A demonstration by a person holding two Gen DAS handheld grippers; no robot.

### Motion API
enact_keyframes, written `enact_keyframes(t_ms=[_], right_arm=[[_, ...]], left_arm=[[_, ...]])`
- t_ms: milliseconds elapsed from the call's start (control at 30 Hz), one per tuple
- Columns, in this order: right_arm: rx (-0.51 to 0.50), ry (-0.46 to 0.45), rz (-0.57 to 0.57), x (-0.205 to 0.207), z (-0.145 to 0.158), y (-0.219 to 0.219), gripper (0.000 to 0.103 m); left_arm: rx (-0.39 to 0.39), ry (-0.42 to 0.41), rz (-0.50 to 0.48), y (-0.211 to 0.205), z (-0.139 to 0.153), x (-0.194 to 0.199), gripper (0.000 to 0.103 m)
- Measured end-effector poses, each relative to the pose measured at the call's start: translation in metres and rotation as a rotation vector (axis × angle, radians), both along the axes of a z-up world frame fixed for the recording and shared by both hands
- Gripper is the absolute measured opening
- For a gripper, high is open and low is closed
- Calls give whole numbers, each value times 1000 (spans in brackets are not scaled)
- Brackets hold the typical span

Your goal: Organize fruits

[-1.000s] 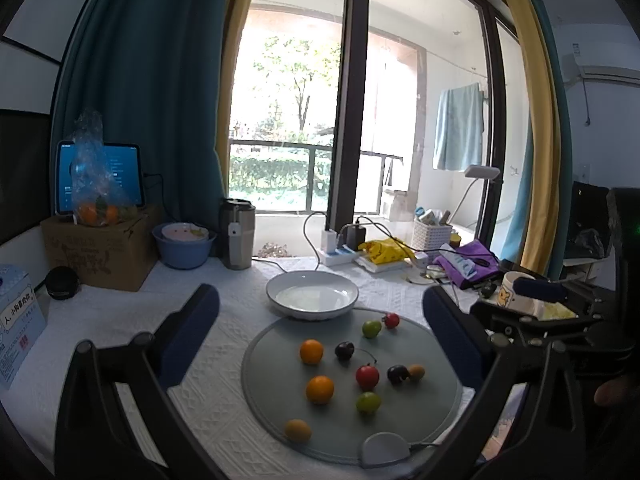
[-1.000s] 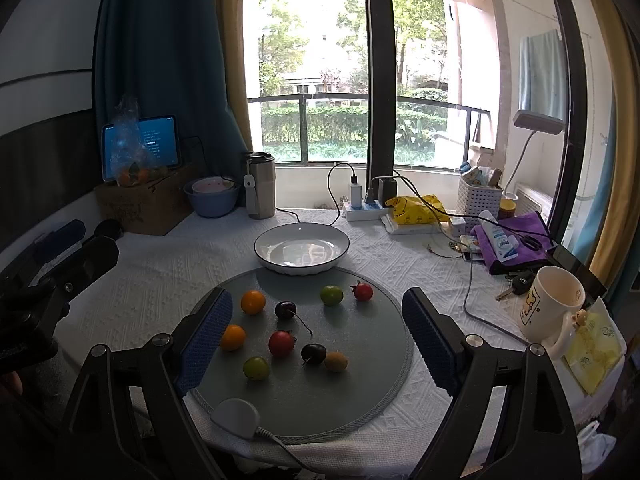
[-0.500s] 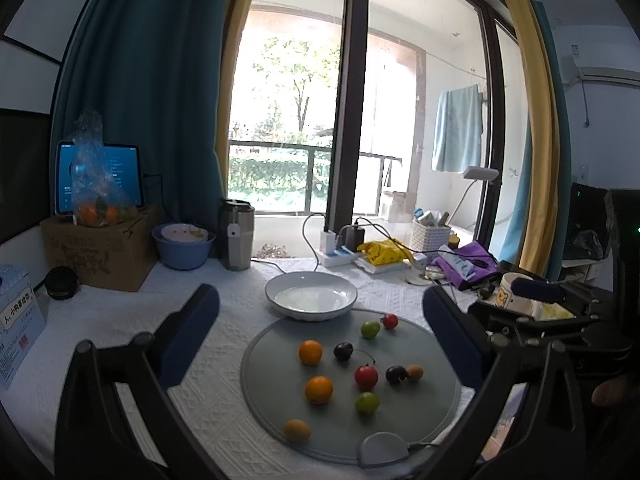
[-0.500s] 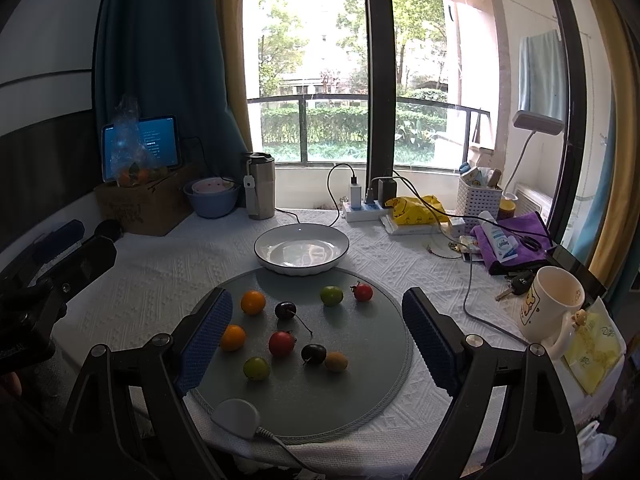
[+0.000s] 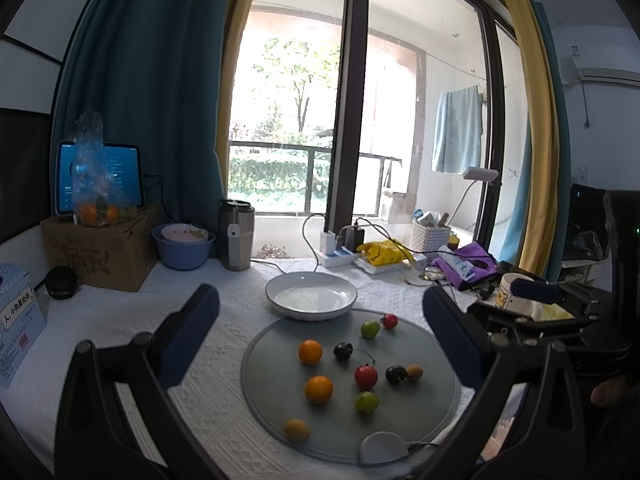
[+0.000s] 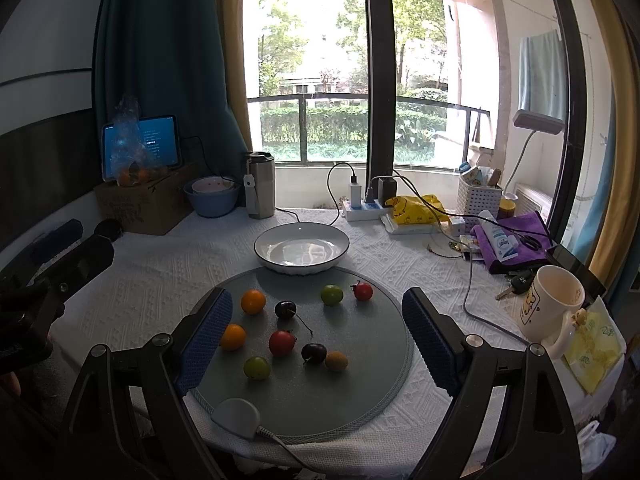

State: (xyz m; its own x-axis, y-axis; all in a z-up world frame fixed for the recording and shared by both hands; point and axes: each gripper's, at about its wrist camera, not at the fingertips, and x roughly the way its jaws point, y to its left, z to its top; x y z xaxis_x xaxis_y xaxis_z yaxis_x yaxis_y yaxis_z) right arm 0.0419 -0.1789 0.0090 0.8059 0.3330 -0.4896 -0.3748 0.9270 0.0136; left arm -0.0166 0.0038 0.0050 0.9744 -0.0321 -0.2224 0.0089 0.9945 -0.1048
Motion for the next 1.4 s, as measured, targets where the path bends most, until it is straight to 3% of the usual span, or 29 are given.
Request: enact_keyframes(t_ms=[467,700,1133,1400], right_arm=[[-1,5,-6,3,-3,-1,89],[-20,63,3,13,-24,-1,89],[-65,220,11,48,-88,0,81],[-117,311,33,70,-127,1,63]], left_arm=[[3,32,-12,-2,-5,2,103],[10,137,-30,-2,-30,17,102],[14,399,-31,6,-108,56,101],[3,544,-32,12,-143,65,74]])
